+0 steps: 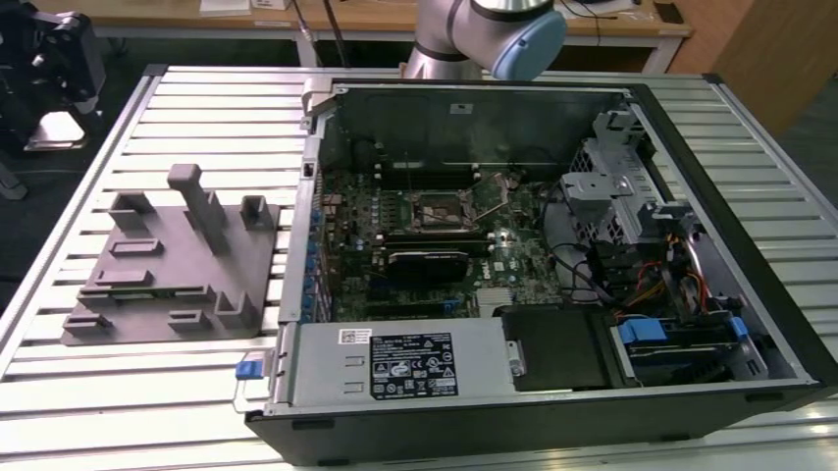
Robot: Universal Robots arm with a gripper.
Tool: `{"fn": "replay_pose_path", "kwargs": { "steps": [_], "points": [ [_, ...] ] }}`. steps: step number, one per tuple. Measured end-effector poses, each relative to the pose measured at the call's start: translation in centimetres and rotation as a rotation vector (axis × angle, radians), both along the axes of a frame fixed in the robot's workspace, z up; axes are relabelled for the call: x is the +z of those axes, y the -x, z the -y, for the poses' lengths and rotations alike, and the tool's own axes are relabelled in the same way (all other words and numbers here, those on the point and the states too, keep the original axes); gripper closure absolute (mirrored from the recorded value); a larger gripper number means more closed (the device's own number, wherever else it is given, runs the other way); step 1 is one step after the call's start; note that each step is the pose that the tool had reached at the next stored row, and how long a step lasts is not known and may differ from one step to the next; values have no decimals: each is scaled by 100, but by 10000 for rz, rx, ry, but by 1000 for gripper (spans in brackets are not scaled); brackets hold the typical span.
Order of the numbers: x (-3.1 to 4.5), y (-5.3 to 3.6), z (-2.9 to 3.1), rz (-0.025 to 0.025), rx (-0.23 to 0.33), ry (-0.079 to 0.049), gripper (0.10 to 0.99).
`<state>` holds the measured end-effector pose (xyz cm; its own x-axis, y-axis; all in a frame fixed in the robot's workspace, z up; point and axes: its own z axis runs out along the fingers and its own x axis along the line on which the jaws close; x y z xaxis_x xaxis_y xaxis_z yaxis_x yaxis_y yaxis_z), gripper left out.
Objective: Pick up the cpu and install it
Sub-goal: 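Pick up the cpu and move it towards the insertion slot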
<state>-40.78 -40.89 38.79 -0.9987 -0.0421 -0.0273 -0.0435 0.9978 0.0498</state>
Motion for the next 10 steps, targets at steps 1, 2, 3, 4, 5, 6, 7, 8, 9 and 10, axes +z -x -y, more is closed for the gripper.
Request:
{"fn": "replay_pose_path", "kwargs": {
  "steps": [1, 2, 3, 4, 5, 6, 7, 8, 9, 10],
  "points": [
    [0, -14, 0, 0, 0, 0, 545],
    [0, -27, 0, -1, 0, 0, 545],
    [0, -41, -1, 0, 0, 0, 545],
    [0, -56, -1, 0, 0, -1, 545],
    [0, -72, -1, -1, 0, 0, 545],
    [0, -88, -1, 1, 0, 0, 545],
    [0, -103, -1, 0, 0, 0, 545],
    [0, -120, -1, 0, 1, 0, 545],
    [0, -136, -2, 1, 0, 0, 545],
    [0, -153, -2, 1, 0, 0, 545]
  ]
}}
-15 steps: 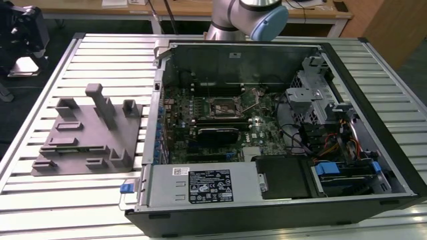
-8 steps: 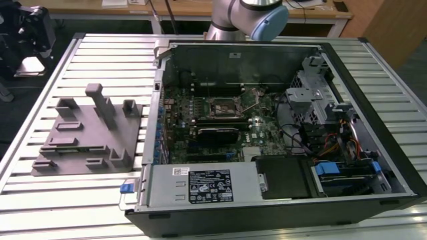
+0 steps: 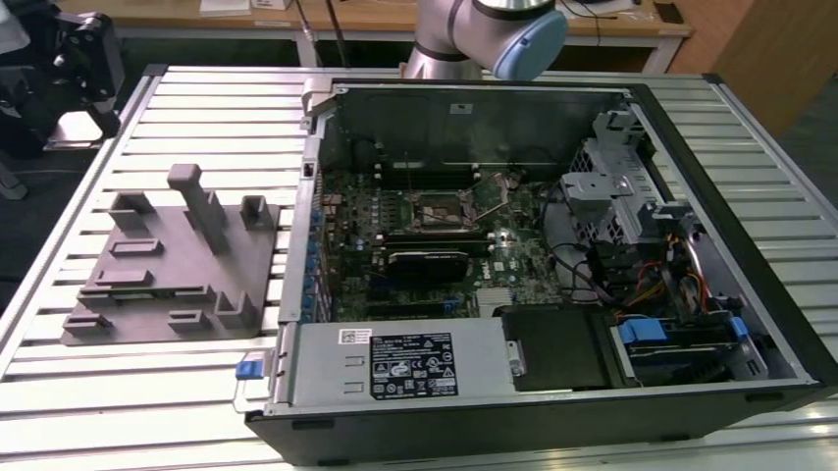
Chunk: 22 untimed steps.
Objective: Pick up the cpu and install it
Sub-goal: 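Pick up the cpu and move it towards the insertion slot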
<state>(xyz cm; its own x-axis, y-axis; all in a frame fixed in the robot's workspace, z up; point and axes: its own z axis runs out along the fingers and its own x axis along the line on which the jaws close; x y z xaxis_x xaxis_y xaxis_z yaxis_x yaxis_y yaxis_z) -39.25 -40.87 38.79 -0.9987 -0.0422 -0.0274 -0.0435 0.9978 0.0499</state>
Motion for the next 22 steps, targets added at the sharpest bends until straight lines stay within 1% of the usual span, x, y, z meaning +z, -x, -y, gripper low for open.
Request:
{"fn": "replay_pose_path", "kwargs": {
  "steps": [22],
  "points": [
    [0, -396, -8, 0, 0, 0, 545]
  ]
}}
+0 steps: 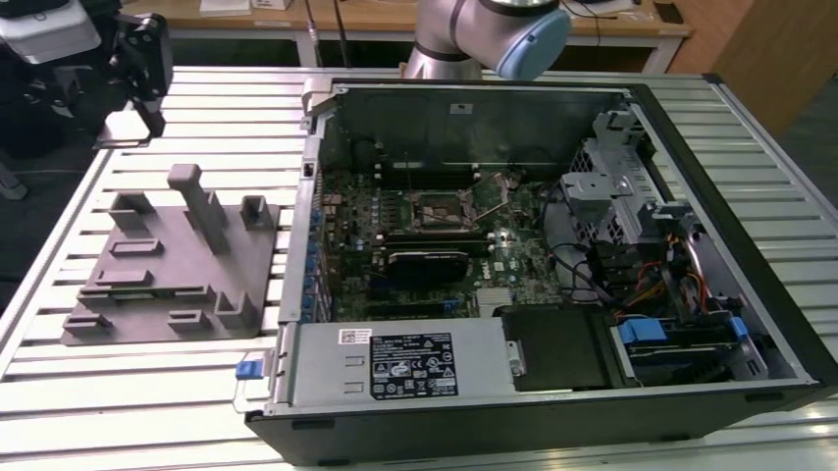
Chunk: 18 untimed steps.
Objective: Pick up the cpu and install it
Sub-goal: 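Pick up the cpu and move it towards the insertion slot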
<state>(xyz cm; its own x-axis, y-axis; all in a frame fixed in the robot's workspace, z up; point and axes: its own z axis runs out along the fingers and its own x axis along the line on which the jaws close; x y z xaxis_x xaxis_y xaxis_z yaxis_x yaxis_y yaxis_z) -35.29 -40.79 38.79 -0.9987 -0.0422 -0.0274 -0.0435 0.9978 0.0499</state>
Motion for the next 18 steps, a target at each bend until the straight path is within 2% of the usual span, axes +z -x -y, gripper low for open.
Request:
{"fn": "replay_pose_path", "kwargs": {
  "steps": [18],
  "points": [
    [0, -350, -12, 0, 0, 0, 545]
  ]
}}
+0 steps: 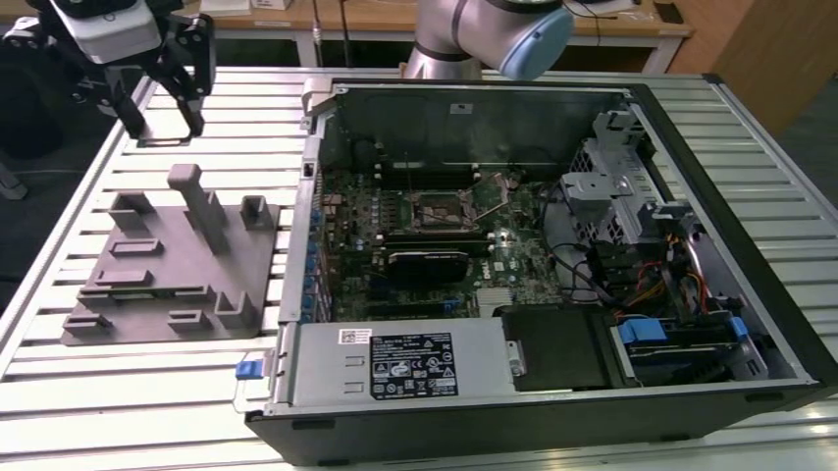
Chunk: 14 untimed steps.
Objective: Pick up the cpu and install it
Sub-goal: 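Pick up the cpu and move it towards the insertion slot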
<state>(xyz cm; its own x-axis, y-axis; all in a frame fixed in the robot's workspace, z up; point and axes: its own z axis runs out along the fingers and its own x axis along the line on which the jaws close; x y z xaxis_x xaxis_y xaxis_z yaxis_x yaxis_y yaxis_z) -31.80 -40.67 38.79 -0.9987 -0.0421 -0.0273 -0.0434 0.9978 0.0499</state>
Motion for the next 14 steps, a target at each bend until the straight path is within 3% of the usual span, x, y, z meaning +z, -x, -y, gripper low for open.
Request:
{"fn": "replay_pose_path", "kwargs": {
  "steps": [14],
  "points": [
    [1, -318, -12, -2, 0, 1, 545]
  ]
}}
